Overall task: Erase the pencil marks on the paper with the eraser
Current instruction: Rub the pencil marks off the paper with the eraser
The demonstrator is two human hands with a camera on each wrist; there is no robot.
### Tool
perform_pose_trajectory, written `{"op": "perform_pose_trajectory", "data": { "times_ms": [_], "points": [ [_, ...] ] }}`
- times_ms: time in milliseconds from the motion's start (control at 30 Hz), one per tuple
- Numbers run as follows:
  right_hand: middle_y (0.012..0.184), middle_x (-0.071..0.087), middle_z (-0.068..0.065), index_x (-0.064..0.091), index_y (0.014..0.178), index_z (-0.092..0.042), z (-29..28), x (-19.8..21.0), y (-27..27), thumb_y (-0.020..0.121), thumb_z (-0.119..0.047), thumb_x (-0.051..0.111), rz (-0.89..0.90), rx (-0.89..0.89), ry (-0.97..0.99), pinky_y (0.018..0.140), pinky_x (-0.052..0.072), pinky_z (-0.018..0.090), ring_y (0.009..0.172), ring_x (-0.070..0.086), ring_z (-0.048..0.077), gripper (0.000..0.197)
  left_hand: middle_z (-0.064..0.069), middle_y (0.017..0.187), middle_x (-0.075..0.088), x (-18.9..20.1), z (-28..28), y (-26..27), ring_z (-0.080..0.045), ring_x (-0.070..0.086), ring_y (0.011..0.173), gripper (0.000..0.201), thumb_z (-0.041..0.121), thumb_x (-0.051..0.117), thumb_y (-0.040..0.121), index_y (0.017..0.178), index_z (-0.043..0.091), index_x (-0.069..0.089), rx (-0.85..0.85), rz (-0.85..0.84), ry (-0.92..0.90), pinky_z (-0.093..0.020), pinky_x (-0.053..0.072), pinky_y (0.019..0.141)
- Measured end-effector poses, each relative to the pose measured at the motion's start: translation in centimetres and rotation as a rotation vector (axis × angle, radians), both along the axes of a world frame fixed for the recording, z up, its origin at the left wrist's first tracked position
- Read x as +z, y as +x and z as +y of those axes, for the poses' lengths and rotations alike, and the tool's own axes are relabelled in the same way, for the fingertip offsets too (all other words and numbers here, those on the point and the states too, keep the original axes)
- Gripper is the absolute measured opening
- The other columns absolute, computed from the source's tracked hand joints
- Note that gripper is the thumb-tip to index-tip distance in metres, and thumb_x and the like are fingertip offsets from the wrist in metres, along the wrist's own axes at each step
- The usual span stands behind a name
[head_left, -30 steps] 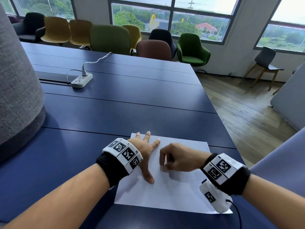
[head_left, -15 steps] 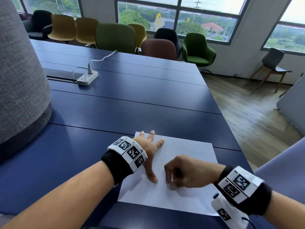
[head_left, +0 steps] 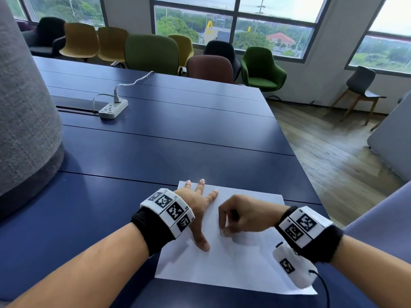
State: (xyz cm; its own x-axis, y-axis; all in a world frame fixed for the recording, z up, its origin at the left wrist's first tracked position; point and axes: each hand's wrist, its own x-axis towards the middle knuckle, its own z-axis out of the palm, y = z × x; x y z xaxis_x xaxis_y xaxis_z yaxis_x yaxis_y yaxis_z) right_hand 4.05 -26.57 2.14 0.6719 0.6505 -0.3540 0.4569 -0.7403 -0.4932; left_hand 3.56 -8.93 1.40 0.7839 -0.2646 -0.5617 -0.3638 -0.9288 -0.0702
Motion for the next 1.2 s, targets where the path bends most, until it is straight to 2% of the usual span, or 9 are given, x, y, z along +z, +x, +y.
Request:
{"op": "perform_pose_trajectory", "data": {
  "times_ms": [100,200,367,567,700,867,1000,1067,1200],
  "points": [
    [0.062,0.055,-0.011,0.070,0.085,-0.020,0.3,-0.2,2.7,0.081,-0.022,0.074,-0.148,-0.128,0.027,0.050,0.037,0.007,0.052,0.050,0.000,0.006,-0.011,0.160,-0.025,-0.4,0.2,0.3,-0.045,-0.014,0.146,0.148,0.074,0.080,0.050,0.150,0.038,-0.023,0.019,0.011,-0.010,-0.059,0.007,0.118],
    [0.065,0.055,-0.011,0.071,0.084,-0.021,0.3,-0.9,4.0,0.082,-0.021,0.073,-0.210,-0.238,0.086,0.051,0.035,0.006,0.055,0.050,0.000,0.003,-0.009,0.160,-0.026,-0.4,0.3,0.4,-0.045,-0.016,0.146,0.148,0.073,0.081,0.049,0.149,0.040,-0.023,0.030,0.024,-0.015,-0.061,0.010,0.117],
    [0.061,0.055,-0.010,0.069,0.076,-0.028,0.2,-0.3,3.1,0.079,-0.022,0.077,-0.047,-0.090,0.043,0.052,0.037,0.011,0.051,0.048,0.001,0.010,-0.011,0.160,-0.025,0.1,0.2,0.0,-0.044,-0.014,0.146,0.146,0.072,0.081,0.053,0.151,0.037,-0.022,0.016,0.015,-0.016,-0.057,0.006,0.119],
    [0.064,0.056,-0.011,0.069,0.079,-0.024,0.0,-0.9,4.7,0.081,-0.022,0.075,-0.186,-0.240,0.094,0.051,0.036,0.008,0.053,0.049,0.000,0.007,-0.010,0.160,-0.026,0.0,0.2,0.1,-0.044,-0.016,0.146,0.146,0.072,0.081,0.053,0.150,0.037,-0.022,0.023,0.023,-0.013,-0.059,0.007,0.118],
    [0.059,0.059,-0.010,0.071,0.078,-0.027,-0.5,-0.4,3.6,0.080,-0.023,0.075,-0.015,-0.118,0.036,0.052,0.038,0.011,0.050,0.049,-0.001,0.007,-0.011,0.160,-0.026,0.4,0.0,-0.1,-0.044,-0.015,0.146,0.144,0.070,0.080,0.056,0.151,0.033,-0.021,0.016,0.016,-0.007,-0.056,0.004,0.119],
    [0.064,0.057,-0.011,0.066,0.080,-0.025,-1.0,-0.7,4.8,0.082,-0.024,0.074,-0.172,-0.256,0.055,0.051,0.035,0.007,0.054,0.051,-0.001,0.008,-0.009,0.160,-0.026,0.2,0.1,-0.1,-0.043,-0.016,0.146,0.144,0.070,0.081,0.055,0.151,0.036,-0.021,0.024,0.020,-0.022,-0.057,0.005,0.119],
    [0.058,0.054,-0.011,0.064,0.075,-0.028,-0.8,-0.2,3.5,0.082,-0.024,0.073,-0.042,-0.124,0.010,0.051,0.037,0.012,0.049,0.048,-0.001,0.012,-0.010,0.160,-0.026,0.3,0.0,0.0,-0.043,-0.016,0.146,0.145,0.070,0.081,0.054,0.151,0.035,-0.021,0.027,0.024,-0.015,-0.058,0.004,0.118],
    [0.057,0.055,-0.011,0.064,0.076,-0.029,-0.8,0.2,3.6,0.082,-0.026,0.074,-0.025,-0.102,-0.018,0.050,0.036,0.011,0.049,0.049,-0.001,0.011,-0.010,0.160,-0.026,0.2,0.1,0.0,-0.044,-0.016,0.146,0.146,0.071,0.081,0.053,0.151,0.036,-0.021,0.028,0.023,-0.011,-0.059,0.005,0.118],
    [0.063,0.055,-0.012,0.065,0.081,-0.023,-0.9,-0.5,4.5,0.084,-0.023,0.073,-0.175,-0.233,0.065,0.050,0.037,0.007,0.052,0.050,-0.001,0.008,-0.009,0.160,-0.026,-0.1,0.1,0.2,-0.044,-0.016,0.146,0.146,0.071,0.081,0.052,0.151,0.037,-0.021,0.029,0.019,-0.019,-0.058,0.007,0.118]
  ]
}}
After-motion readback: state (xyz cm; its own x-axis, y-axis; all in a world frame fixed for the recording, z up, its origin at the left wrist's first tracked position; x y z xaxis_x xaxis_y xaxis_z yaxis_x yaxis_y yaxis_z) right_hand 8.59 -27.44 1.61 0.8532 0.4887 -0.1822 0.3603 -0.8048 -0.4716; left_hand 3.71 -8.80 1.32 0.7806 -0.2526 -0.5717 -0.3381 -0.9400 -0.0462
